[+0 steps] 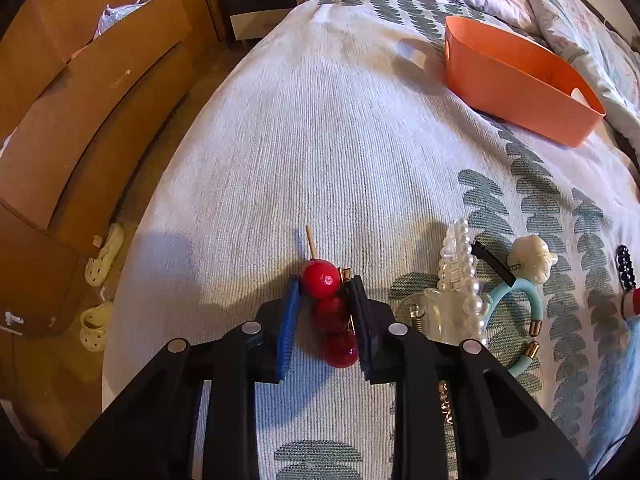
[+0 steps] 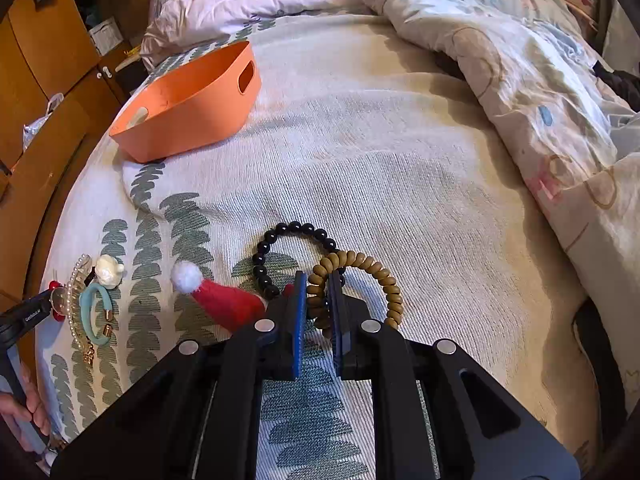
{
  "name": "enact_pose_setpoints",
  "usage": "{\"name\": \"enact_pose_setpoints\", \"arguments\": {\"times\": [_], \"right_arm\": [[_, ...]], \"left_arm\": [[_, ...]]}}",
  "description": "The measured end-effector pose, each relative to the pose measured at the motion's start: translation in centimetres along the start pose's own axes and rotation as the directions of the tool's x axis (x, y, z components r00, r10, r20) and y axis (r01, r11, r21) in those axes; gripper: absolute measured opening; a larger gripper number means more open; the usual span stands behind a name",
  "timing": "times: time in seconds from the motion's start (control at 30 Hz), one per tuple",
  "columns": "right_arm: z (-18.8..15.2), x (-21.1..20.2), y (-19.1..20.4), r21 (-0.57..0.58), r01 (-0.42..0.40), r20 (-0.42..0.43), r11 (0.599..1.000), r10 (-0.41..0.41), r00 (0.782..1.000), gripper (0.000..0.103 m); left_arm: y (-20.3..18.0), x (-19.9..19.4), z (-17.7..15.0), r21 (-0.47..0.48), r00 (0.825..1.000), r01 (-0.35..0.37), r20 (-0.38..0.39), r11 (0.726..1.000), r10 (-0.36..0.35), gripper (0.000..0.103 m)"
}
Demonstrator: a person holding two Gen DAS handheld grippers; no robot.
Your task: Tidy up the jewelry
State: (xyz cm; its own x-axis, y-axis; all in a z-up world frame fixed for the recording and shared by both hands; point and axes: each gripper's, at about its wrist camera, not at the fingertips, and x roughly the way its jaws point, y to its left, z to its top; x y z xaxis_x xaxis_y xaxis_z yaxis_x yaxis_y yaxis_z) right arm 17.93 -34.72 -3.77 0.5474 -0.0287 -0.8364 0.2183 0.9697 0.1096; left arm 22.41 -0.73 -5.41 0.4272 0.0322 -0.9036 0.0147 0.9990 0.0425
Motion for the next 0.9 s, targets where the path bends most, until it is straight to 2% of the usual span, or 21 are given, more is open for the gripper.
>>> {"name": "enact_pose_setpoints", "arguments": {"times": [0.3,0.6,0.73,0.9], "right_arm": [[0.4,-2.7,-0.1,0.025,-0.030,0.046,0.999,0.029,0.999,0.011],[0.5,-7.3,0.2,0.060,-0.097,0.121,0.993,0.089,0.989,0.011],[-0.4,-9.8,0.0,0.080,-0.131,0.149,0.988,0.118,0.982,0.011],[-3.4,-13.1,-0.6,0.064,-0.117,0.166,0.991,0.105,0.981,0.011]], "left_arm": [[1.0,-0.6,0.2,-0.036,0.998,0.055,-0.015,0.998,-0.056,0.025],[2.1,-4.5,-0.5,-0.055,0.997,0.066,0.033,0.996,-0.065,0.025],[2.4,-6.6,-1.1,-0.054,0.995,0.083,0.054,0.995,-0.080,0.025],[2.4,-9.6,-2.9,-0.029,0.992,0.098,0.086,0.995,-0.095,0.025]]}}
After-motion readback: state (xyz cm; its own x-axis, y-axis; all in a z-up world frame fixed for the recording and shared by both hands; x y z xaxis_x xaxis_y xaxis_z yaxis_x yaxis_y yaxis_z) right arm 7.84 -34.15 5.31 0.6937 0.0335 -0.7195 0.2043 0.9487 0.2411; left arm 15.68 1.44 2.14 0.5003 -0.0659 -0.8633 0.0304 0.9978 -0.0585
